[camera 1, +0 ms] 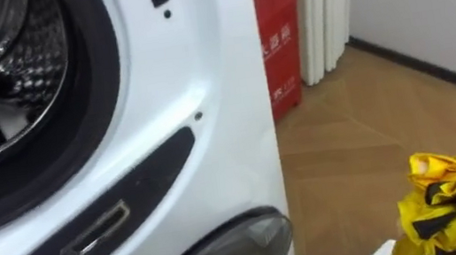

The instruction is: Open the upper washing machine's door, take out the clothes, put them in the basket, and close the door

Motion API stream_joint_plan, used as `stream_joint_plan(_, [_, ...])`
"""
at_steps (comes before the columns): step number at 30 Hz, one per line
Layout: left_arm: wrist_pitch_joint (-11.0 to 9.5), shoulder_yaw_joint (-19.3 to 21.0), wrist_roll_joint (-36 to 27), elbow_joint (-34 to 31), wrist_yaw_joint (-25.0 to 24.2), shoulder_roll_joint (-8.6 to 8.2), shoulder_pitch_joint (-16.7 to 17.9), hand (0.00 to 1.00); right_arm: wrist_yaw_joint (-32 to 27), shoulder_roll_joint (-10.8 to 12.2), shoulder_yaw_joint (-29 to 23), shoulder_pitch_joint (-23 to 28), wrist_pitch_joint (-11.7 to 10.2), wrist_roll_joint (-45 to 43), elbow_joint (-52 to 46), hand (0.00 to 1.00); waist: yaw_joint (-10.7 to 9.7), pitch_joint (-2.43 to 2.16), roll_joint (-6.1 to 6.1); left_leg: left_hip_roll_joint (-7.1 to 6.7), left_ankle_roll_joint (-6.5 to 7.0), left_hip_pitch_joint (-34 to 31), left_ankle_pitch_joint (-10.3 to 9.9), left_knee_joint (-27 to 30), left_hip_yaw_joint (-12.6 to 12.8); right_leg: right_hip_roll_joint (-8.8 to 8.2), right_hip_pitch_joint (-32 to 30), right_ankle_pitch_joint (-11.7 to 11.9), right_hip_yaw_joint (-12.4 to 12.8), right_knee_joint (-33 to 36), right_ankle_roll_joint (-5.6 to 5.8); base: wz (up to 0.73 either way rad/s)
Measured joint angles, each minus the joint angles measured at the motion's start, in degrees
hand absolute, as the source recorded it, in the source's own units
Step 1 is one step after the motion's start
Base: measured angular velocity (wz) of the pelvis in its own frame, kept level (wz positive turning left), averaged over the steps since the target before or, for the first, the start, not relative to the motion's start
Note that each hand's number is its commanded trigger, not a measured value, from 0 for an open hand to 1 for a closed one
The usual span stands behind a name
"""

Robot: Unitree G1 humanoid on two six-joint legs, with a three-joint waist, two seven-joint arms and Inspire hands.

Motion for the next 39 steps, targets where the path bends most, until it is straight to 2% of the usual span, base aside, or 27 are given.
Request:
stream_joint_plan(3, [-1.0,-1.2,-0.1,-0.1,0.7,-0.12,-0.2,0.0,-1.2,0.8,1.9,-1.7,-1.8,0.3,5.1,1.0,0.6,-0.03,0.05,-0.59,0.48,-1.9,0.8,-0.1,-0.4,-0.82,-2.0,-0.1,-0.9,0.8,0.18,0.19])
stream_joint_plan(5, [-1.9,-2.4,-0.2,-0.3,1.9,-0.27,-0.1,0.0,-1.9,1.7,2.5,-1.9,-1.8,0.9,7.0,1.0,0.7,-0.11,0.17,-0.91,0.72,-2.9,1.2,-0.2,-0.9,-1.29,-2.9,-0.2,-1.6,1.0,0.25,0.2])
stream_joint_plan(9, [-3.3,-5.1,-1.3,0.2,5.0,-0.6,0.1,0.0,-2.9,2.2,7.1,-1.9,-2.7,1.9,10.1,1.0,0.9,-0.1,0.14,-1.52,1.01,-4.2,1.8,-0.7,-1.6,-1.88,-4.2,-0.3,-2.2,1.2,0.42,0.09])
stream_joint_plan(14, [-4.5,-7.0,-1.4,1.4,6.2,-0.64,-1.1,0.0,-4.8,4.4,8.3,-2.5,-5.7,3.3,13.6,1.0,1.0,-0.03,0.18,-1.75,1.15,-5.5,1.9,-0.6,-2.4,-2.42,-5.3,-0.3,-3.2,1.8,0.48,0.12])
stream_joint_plan(16, [-4.6,-7.8,-1.8,1.6,6.1,-0.63,-1.5,0.0,-4.9,4.5,8.5,-2.7,-6.7,3.4,14.9,1.0,0.9,-0.02,0.52,-1.78,1.16,-5.8,1.9,-0.6,-2.9,-2.58,-5.3,-0.3,-3.7,1.7,0.49,0.12])
stream_joint_plan(19, [-4.8,-8.4,-1.9,1.4,6.0,-0.64,-2.2,0.0,-6.5,4.2,8.3,-2.9,-7.6,3.3,16.0,1.0,0.5,0.4,1.72,-2.0,1.53,-6.6,2.1,-0.7,-3.1,-3.13,-5.6,-0.4,-4.7,1.1,0.65,0.15])
stream_joint_plan(21, [-4.8,-8.7,-1.9,1.2,6.0,-0.62,-2.4,0.0,-7.0,4.1,8.3,-2.9,-7.7,3.2,16.8,1.0,0.7,0.12,2.57,-2.26,1.6,-6.9,2.2,-0.8,-3.0,-3.32,-6.3,-0.6,-4.7,1.4,0.79,0.02])
stream_joint_plan(23, [-4.9,-8.6,-1.9,1.2,6.1,-0.6,-2.4,0.0,-7.3,4.1,8.3,-2.8,-8.4,2.9,18.0,1.0,0.7,0.14,2.96,-2.53,1.6,-6.9,2.2,-0.9,-3.0,-3.51,-6.7,-1.0,-4.6,2.4,0.87,0.0])
stream_joint_plan(30, [-5.4,-8.6,-2.1,-0.4,6.1,-0.48,-2.4,0.0,-8.1,4.0,7.7,-1.4,-9.2,3.1,19.3,1.0,0.3,0.11,3.06,-3.61,1.89,-7.5,2.4,-1.2,-2.4,-4.31,-8.8,-2.5,-4.5,4.9,1.28,-0.01])
stream_joint_plan(34, [-5.6,-8.6,-2.0,-1.0,5.9,-0.46,-2.4,0.0,-8.4,4.0,6.2,-0.6,-9.2,3.0,19.5,1.0,-0.3,-0.12,3.44,-3.9,2.06,-8.1,2.5,-1.2,-2.0,-4.65,-9.6,-2.6,-4.4,5.3,1.49,-0.02])
stream_joint_plan(36, [-5.7,-8.6,-2.1,-1.1,5.6,-0.46,-2.5,0.0,-9.7,3.6,5.1,-0.7,-9.6,4.2,19.9,1.0,-1.2,-0.08,3.73,-4.26,2.29,-8.3,2.6,-1.2,-2.0,-4.91,-10.3,-2.8,-4.4,5.9,1.64,0.0])
stream_joint_plan(39, [-5.7,-8.6,-2.1,-1.0,5.4,-0.44,-3.2,0.0,-11.4,2.4,3.7,-0.9,-10.6,4.3,21.4,1.0,-1.3,-0.05,3.89,-4.63,2.4,-8.3,2.7,-1.2,-1.5,-5.09,-10.9,-3.3,-3.3,7.1,1.92,-0.09])
